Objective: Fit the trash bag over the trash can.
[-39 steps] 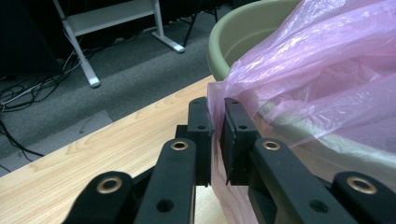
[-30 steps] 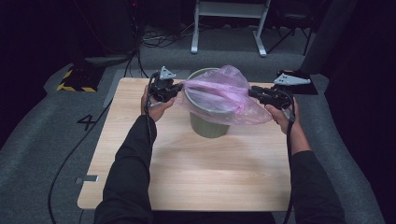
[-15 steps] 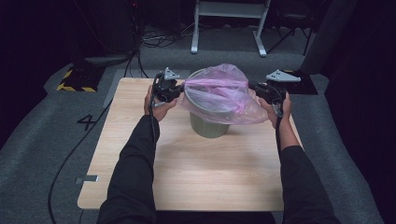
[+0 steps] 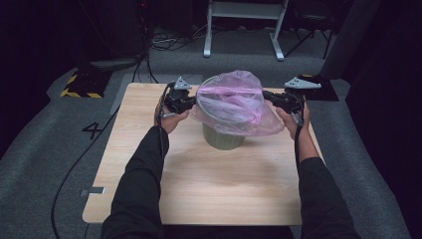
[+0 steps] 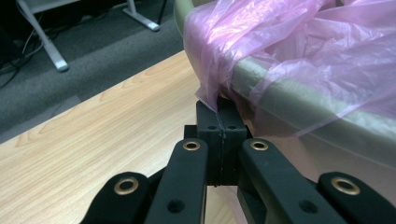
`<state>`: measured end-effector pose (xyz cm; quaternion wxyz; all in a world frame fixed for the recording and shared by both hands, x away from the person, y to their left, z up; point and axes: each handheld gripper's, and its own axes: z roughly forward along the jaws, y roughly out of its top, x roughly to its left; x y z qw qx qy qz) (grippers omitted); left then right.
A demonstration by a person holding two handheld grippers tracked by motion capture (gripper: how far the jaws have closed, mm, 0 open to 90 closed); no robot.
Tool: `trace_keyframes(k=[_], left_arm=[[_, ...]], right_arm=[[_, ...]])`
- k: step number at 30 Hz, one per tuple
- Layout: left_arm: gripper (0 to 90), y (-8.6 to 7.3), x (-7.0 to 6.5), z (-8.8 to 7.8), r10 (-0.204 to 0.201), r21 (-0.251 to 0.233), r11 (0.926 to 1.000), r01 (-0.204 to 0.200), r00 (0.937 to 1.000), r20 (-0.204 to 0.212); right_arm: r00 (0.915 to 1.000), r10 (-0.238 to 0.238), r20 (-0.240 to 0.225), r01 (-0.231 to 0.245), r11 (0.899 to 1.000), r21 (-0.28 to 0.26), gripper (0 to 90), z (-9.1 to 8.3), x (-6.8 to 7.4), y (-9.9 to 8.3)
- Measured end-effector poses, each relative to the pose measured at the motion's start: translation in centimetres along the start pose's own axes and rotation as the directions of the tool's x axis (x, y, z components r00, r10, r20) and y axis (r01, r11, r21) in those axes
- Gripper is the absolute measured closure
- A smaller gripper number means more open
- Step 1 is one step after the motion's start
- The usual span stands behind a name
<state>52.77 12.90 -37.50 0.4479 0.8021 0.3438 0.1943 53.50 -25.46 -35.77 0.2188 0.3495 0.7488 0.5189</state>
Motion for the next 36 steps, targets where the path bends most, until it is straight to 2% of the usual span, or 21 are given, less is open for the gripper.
trace_keyframes(k=[1, 3, 8, 10, 12, 13, 14, 18, 20, 23, 25, 27, 29, 31, 33, 34, 36], left_arm=[[89.9, -0.1, -0.2, -0.1, 0.001, -0.005, 1.0, -0.001, 1.0, 0.008], [89.9, -0.7, -0.8, -0.6, 0.011, -0.016, 0.9998, -0.011, 0.9995, 0.03], [89.9, -1.6, -1.9, -2.2, 0.055, -0.032, 0.9981, -0.053, 0.996, 0.07], [89.8, -1.7, -2.1, -2.7, 0.063, -0.034, 0.9975, -0.061, 0.9967, 0.05], [89.8, -1.5, -2.1, -3.2, 0.06, -0.047, 0.9972, -0.059, 0.9979, 0.026], [89.8, -1.3, -2.1, -3.5, 0.053, -0.061, 0.9967, -0.053, 0.9986, -0.002], [89.7, -1.2, -2.0, -3.8, 0.038, -0.069, 0.9969, -0.038, 0.9992, -0.01], [89.2, -0.5, -1.8, -4.1, 0.028, -0.094, 0.995, -0.032, 0.9987, -0.043], [89.2, -0.2, -1.7, -4.0, 0.013, -0.104, 0.9944, -0.02, 0.9979, -0.063], [89.5, 0.4, -1.4, -3.3, 0.004, -0.091, 0.9958, -0.011, 0.9977, -0.068], [89.7, 0.5, -1.4, -2.7, 0.011, -0.062, 0.9979, -0.016, 0.9968, -0.079], [89.7, 0.5, -1.3, -1.7, 0.021, -0.02, 0.9995, -0.023, 0.9965, -0.081], [89.8, 0.2, -1.2, -0.8, 0.01, 0.004, 0.9999, -0.009, 0.9973, -0.073], [89.7, -0.1, -1.1, 0.0, 0.001, 0.031, 0.9995, 0.001, 0.9978, -0.066], [89.7, -0.3, -1.0, 0.6, -0.019, 0.028, 0.9994, 0.02, 0.9985, -0.052], [89.7, -0.3, -1.0, 0.8, -0.023, 0.027, 0.9993, 0.025, 0.9985, -0.049], [89.7, -0.4, -1.0, 1.1, -0.032, 0.034, 0.9989, 0.033, 0.9988, -0.036]], right_arm=[[0.9998, -0.018, -0.004, 0.018, 1.0, -0.004, 90.0, -0.3, 0.2, -0.1], [0.9983, -0.054, 0.022, 0.055, 0.998, -0.013, 90.0, -0.9, 0.8, -0.5], [0.9976, -0.056, -0.039, 0.055, 0.998, -0.033, 90.0, -2.6, 1.4, -1.5], [0.9945, -0.104, -0.013, 0.104, 0.994, -0.035, 90.0, -3.4, 2.1, -1.4], [0.9922, -0.122, 0.024, 0.123, 0.99, -0.061, 90.0, -4.0, 2.3, -1.1], [0.9909, -0.129, 0.04, 0.132, 0.988, -0.08, 90.0, -4.3, 2.3, -0.9], [0.9894, -0.133, 0.059, 0.138, 0.986, -0.091, 90.0, -4.6, 2.2, -0.6], [0.9872, -0.142, 0.072, 0.148, 0.986, -0.076, 90.0, -4.4, 1.8, 0.3], [0.9867, -0.143, 0.077, 0.149, 0.987, -0.068, 90.0, -4.1, 1.7, 0.8], [0.9876, -0.132, 0.085, 0.137, 0.989, -0.054, 90.0, -3.6, 1.3, 1.3], [0.9876, -0.121, 0.1, 0.125, 0.991, -0.043, 90.0, -3.1, 1.0, 1.5], [0.9891, -0.112, 0.095, 0.117, 0.992, -0.041, 90.0, -2.6, 0.8, 1.5], [0.9875, -0.109, 0.114, 0.113, 0.993, -0.026, 90.0, -2.0, 0.6, 1.4], [0.9898, -0.092, 0.109, 0.093, 0.996, -0.012, 90.0, -1.4, 0.5, 1.3], [0.9882, -0.094, 0.121, 0.092, 0.995, 0.022, 90.0, -0.6, 0.5, 1.0], [0.9805, -0.129, 0.148, 0.122, 0.991, 0.057, 90.0, -0.1, 0.6, 0.9], [0.9749, -0.153, 0.162, 0.141, 0.986, 0.084, 90.0, 0.5, 0.8, 0.7]])
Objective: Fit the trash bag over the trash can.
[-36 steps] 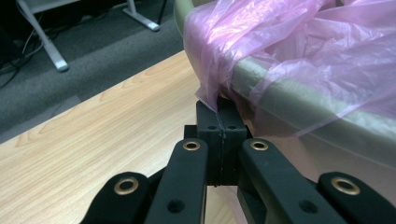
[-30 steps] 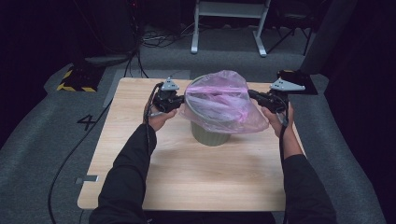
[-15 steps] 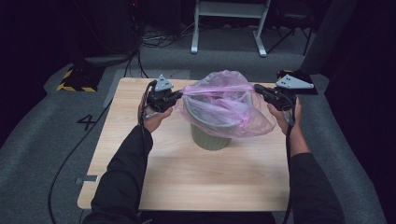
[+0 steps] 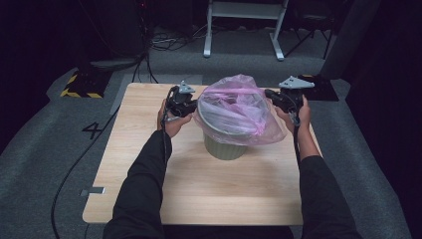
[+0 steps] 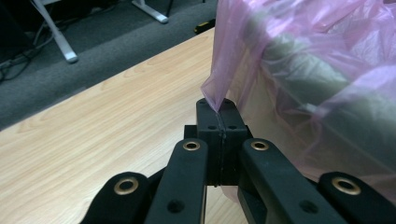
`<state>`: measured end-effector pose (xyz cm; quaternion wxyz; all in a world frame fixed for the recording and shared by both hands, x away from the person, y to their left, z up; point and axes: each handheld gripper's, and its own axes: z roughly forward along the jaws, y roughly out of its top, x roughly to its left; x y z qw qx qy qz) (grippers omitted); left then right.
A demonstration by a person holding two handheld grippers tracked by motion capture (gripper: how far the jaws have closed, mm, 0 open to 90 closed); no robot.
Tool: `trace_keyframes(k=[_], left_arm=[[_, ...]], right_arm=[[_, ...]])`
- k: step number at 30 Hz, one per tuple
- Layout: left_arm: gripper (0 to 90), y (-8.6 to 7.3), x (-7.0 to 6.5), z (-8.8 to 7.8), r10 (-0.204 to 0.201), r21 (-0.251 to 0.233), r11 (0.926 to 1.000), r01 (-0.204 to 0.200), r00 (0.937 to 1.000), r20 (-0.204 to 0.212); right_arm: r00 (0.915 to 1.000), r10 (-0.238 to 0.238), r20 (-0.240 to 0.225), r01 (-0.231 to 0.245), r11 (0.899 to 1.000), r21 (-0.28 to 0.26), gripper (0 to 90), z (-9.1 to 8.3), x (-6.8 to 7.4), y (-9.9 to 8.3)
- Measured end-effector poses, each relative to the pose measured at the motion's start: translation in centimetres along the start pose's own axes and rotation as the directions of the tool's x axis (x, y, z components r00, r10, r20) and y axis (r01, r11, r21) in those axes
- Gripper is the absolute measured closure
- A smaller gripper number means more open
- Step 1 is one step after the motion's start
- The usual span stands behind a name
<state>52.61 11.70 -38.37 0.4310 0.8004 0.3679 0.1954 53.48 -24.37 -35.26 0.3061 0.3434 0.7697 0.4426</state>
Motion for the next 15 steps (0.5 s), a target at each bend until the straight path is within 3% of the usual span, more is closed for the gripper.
trace_keyframes(k=[4, 7, 13, 14, 15], left_arm=[[89.7, 0.0, 0.1, 0.6, 0.003, 0.021, 0.9998, -0.004, 1.0, 0.008], [89.8, -0.3, 0.3, 1.0, -0.019, 0.04, 0.999, 0.019, 0.9996, 0.021], [89.7, -0.7, 0.5, 1.5, -0.052, 0.048, 0.9976, 0.049, 0.9964, 0.067], [89.7, -0.8, 0.6, 1.6, -0.059, 0.052, 0.9971, 0.055, 0.9951, 0.079], [89.6, -0.8, 0.8, 1.7, -0.082, 0.064, 0.9951, 0.075, 0.9896, 0.118]], right_arm=[[0.9992, 0.024, -0.032, -0.024, 0.999, 0.026, 90.0, 1.0, 0.2, -0.3], [0.9966, 0.059, -0.058, -0.058, 0.998, 0.026, 90.0, 1.5, 0.3, -0.6], [0.9784, 0.156, -0.136, -0.154, 0.988, 0.024, 90.0, 2.2, 0.0, -1.5], [0.9772, 0.161, -0.139, -0.158, 0.987, 0.029, 90.0, 2.3, 0.0, -1.6], [0.9747, 0.169, -0.146, -0.166, 0.986, 0.032, 90.0, 2.3, -0.1, -1.7]])
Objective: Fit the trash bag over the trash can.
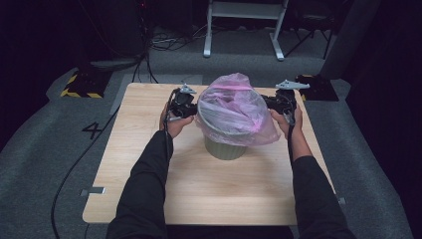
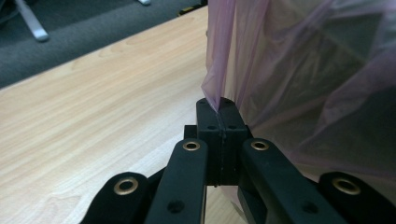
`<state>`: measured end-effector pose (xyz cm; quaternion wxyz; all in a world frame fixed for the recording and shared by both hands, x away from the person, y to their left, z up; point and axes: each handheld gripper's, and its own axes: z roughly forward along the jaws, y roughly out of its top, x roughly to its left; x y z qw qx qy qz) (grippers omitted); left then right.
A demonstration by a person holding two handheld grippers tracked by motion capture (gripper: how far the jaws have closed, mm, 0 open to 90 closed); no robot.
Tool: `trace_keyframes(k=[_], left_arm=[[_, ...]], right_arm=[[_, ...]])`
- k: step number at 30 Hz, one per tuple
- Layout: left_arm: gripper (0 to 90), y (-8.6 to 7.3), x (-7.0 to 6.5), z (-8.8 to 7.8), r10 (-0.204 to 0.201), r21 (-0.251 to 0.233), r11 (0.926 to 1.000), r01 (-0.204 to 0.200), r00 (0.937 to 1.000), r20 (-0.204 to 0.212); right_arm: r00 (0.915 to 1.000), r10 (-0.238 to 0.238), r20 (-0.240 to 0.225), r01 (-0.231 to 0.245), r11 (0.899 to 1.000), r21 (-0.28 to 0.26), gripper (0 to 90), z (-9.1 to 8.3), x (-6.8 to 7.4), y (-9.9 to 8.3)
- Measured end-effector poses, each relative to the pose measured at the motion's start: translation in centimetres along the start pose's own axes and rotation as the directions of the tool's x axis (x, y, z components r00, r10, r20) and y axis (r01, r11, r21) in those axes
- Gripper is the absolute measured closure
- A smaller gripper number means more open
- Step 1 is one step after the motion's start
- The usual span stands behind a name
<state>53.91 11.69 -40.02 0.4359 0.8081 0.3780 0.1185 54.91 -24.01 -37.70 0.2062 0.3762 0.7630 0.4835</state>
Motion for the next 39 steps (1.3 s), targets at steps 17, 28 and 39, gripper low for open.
trace_keyframes(k=[17, 28, 39], left_arm=[[89.4, -2.4, -1.6, -0.3, 0.081, 0.019, 0.9964, -0.082, 0.9946, 0.065], [72.1, -4.2, -2.0, -2.9, 0.139, -0.019, 0.9902, -0.138, 0.9902, 0.015], [42.3, -4.1, -0.5, -6.9, 0.109, -0.092, 0.9894, -0.112, 0.9933, -0.038]], right_arm=[[0.9991, -0.036, -0.021, 0.035, 0.999, -0.041, 87.0, -1.9, -0.2, -0.7], [0.9985, -0.053, -0.009, 0.053, 0.997, -0.061, 76.2, -4.1, -0.6, -1.8], [0.9931, -0.089, -0.076, 0.079, 0.989, -0.128, 44.2, -9.8, -0.3, -2.6]])
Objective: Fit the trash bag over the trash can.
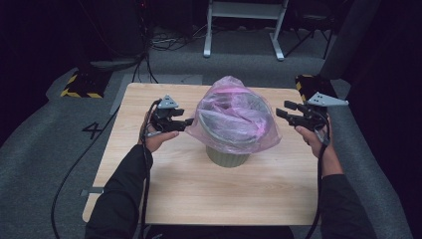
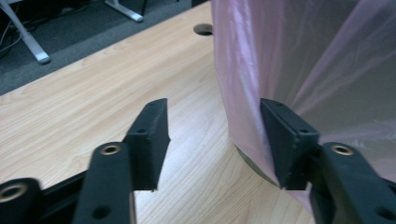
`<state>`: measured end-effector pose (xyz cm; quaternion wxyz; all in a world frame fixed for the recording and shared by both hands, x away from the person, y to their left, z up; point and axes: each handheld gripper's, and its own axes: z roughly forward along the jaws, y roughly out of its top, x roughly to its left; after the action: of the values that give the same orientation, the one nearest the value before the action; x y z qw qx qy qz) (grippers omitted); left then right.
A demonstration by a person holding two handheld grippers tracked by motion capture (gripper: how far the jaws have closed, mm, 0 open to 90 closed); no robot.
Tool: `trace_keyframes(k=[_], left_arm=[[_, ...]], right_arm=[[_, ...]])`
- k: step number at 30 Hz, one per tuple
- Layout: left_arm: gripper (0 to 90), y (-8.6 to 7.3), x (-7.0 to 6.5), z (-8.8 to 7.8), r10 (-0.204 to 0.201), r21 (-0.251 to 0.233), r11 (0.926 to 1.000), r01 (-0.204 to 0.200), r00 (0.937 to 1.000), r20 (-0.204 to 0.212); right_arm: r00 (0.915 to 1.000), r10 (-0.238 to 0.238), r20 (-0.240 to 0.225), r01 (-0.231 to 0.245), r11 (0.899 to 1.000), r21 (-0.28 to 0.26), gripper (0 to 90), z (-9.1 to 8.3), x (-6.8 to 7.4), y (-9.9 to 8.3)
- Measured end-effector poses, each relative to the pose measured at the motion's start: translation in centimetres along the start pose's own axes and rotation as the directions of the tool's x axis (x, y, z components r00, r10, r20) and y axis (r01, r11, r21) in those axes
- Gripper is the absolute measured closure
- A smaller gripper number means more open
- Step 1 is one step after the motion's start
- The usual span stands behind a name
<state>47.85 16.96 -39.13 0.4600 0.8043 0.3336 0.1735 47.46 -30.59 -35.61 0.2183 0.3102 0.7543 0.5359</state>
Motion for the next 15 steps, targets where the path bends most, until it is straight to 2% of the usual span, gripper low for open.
trace_keyframes(k=[1, 3, 4, 7, 8, 9, 10, 12, 13, 15], left_arm=[[41.0, 0.0, 0.1, -0.4, 0.003, -0.01, 0.9999, -0.003, 1.0, -0.005], [36.4, 0.0, 0.5, -1.1, -0.003, 0.002, 1.0, 0.003, 0.9999, 0.01], [31.1, -0.1, 0.7, -1.3, -0.007, 0.001, 1.0, 0.007, 0.9999, 0.009], [29.5, -0.5, 1.4, -2.0, -0.029, -0.007, 0.9995, 0.029, 0.9996, -0.002], [28.0, -0.5, 1.5, -2.2, -0.042, -0.016, 0.999, 0.042, 0.9991, 0.004], [27.2, -0.6, 1.6, -2.6, -0.046, -0.027, 0.9985, 0.047, 0.9983, 0.036], [26.1, -0.6, 1.5, -2.8, -0.039, -0.037, 0.9985, 0.041, 0.9982, 0.045], [24.9, -0.7, 0.9, -3.1, -0.02, -0.044, 0.9988, 0.023, 0.9971, 0.073], [24.0, -0.8, 0.4, -3.1, -0.01, -0.043, 0.999, 0.015, 0.9951, 0.099], [20.6, -1.0, -0.4, -2.7, 0.004, -0.013, 0.9999, -0.002, 0.9945, 0.105]], right_arm=[[0.9998, -0.014, -0.011, 0.013, 1.0, -0.005, 38.6, -0.5, 0.4, -0.1], [0.9974, -0.041, -0.059, 0.041, 0.999, -0.015, 35.5, -1.4, 1.2, -0.3], [0.9946, -0.063, -0.082, 0.062, 0.998, -0.014, 30.9, -1.9, 1.8, -0.4], [0.9839, -0.115, -0.137, 0.117, 0.993, 0.008, 24.0, -2.6, 3.6, -0.9], [0.9788, -0.141, -0.149, 0.146, 0.989, 0.029, 20.3, -2.7, 4.3, -1.0], [0.975, -0.164, -0.15, 0.172, 0.984, 0.044, 18.4, -2.8, 4.9, -1.2], [0.9648, -0.211, -0.157, 0.223, 0.972, 0.066, 17.7, -2.9, 6.1, -1.5], [0.9542, -0.249, -0.166, 0.266, 0.96, 0.088, 17.3, -2.9, 7.3, -1.9], [0.9514, -0.262, -0.163, 0.279, 0.955, 0.099, 16.1, -2.9, 7.8, -2.1], [0.946, -0.265, -0.187, 0.286, 0.953, 0.098, 15.9, -2.8, 8.6, -2.6]])
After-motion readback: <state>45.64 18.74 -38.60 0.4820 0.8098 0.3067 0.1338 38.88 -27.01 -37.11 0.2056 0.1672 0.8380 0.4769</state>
